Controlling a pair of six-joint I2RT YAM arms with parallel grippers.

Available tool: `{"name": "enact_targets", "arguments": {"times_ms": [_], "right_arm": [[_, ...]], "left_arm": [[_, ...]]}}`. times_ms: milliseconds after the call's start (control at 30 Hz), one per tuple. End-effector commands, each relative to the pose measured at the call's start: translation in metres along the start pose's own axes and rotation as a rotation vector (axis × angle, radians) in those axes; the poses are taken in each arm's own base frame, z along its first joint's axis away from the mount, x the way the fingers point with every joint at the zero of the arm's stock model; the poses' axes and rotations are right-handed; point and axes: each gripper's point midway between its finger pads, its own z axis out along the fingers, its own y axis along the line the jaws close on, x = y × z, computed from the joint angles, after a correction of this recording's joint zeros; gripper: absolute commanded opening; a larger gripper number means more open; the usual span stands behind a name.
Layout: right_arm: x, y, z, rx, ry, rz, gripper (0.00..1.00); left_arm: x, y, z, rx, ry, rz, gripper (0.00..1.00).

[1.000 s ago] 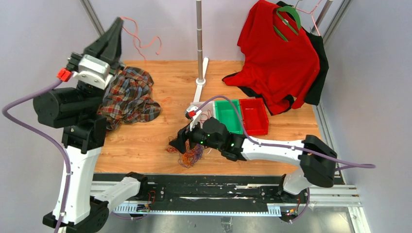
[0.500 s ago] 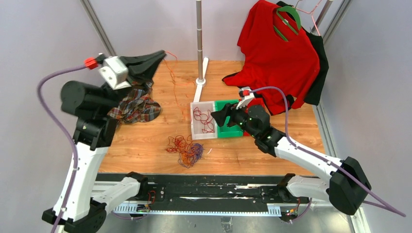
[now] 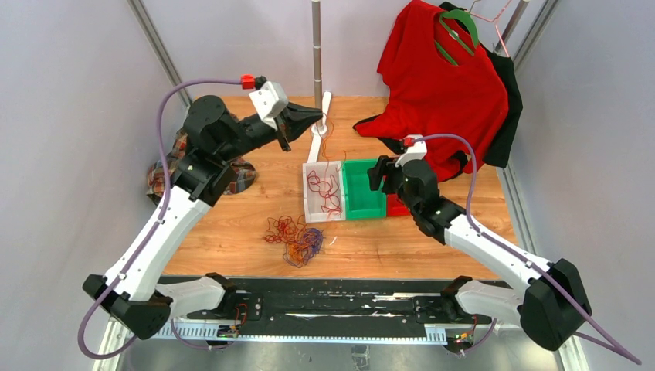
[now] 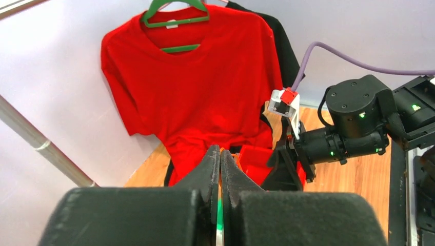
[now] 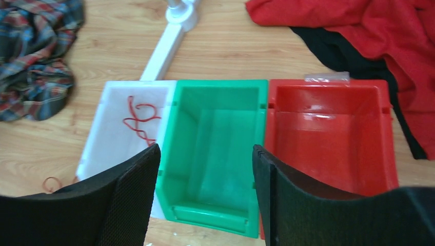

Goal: Untangle the cables

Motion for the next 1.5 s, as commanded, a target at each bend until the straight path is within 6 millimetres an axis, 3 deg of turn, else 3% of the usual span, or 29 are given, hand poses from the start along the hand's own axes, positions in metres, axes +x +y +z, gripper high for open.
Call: {"name": "enact_targets", "arguments": {"times_ms": [0,100,333,667,767,933,1233,1467], "right_arm": [[0.021,-0.039,0.006,0.143,0.052,-0.003,0.65],[0.024,-0.057,0.002,0.235,0.086,0.034,0.65],[0.023,-0.069,0.0,0.283,0.075,0.049,0.65],[0.038,-0.087,0.002,0.325,0.114,0.115,0.63],[0.036,-0.092,-0.001,0.329,0.105,0.2,0.62],[0.037,-0.099,-0.003,0.348,0.102,0.177,0.61],[0.032,-0.107,-0.004,0.367,0.079,0.188,0.6],[0.035,-0.111,-0.002,0.357,0.069,0.242,0.58]], "left_arm": [[0.014,0.001,0.016,0.032,0.023,0.027,0.0],[0.029,0.003,0.033,0.048,0.044,0.021,0.0],[0.052,0.006,0.071,0.075,0.075,-0.021,0.0],[0.117,0.008,0.09,0.082,0.209,0.006,0.0],[0.133,0.013,0.101,0.073,0.237,-0.001,0.0],[0.169,0.019,0.118,0.092,0.315,0.039,0.0],[0.251,-0.017,0.124,0.213,0.502,0.144,0.0],[0.296,-0.039,0.129,0.255,0.616,0.157,0.0]]}}
